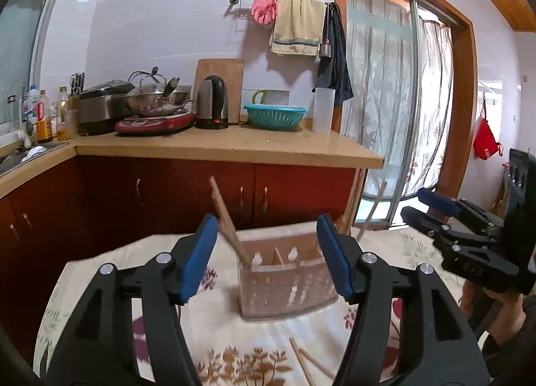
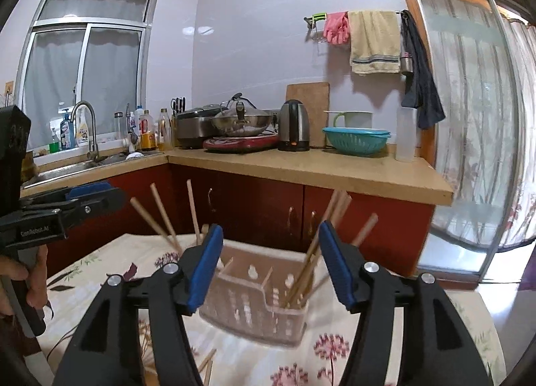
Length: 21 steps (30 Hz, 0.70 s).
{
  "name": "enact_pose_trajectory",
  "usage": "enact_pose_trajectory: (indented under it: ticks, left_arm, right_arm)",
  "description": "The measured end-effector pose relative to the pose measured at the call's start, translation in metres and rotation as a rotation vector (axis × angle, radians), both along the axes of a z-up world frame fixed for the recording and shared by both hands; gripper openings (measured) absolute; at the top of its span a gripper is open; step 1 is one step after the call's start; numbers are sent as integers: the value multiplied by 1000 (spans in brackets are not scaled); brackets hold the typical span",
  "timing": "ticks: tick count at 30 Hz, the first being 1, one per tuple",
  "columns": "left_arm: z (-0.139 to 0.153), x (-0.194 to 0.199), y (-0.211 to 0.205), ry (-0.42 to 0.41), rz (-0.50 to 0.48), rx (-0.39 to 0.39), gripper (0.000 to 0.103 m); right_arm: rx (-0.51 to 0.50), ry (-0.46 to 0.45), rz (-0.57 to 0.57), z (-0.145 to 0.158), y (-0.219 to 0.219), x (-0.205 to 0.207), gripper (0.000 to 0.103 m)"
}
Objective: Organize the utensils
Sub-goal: 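Open the left gripper over the holder while the right gripper opens too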
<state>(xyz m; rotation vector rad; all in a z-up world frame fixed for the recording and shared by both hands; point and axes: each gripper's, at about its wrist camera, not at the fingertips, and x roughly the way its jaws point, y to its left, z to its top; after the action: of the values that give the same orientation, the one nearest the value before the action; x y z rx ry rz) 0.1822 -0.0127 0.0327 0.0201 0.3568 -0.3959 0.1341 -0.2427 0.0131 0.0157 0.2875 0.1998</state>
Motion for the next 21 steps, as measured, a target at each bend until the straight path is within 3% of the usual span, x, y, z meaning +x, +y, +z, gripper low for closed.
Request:
enact_pose_trajectory:
  ticks: [21]
  left_arm:
    - [-77,-102,9,118,119,42,68]
  right_arm:
    - [23,154,-43,-73,2,-84,59]
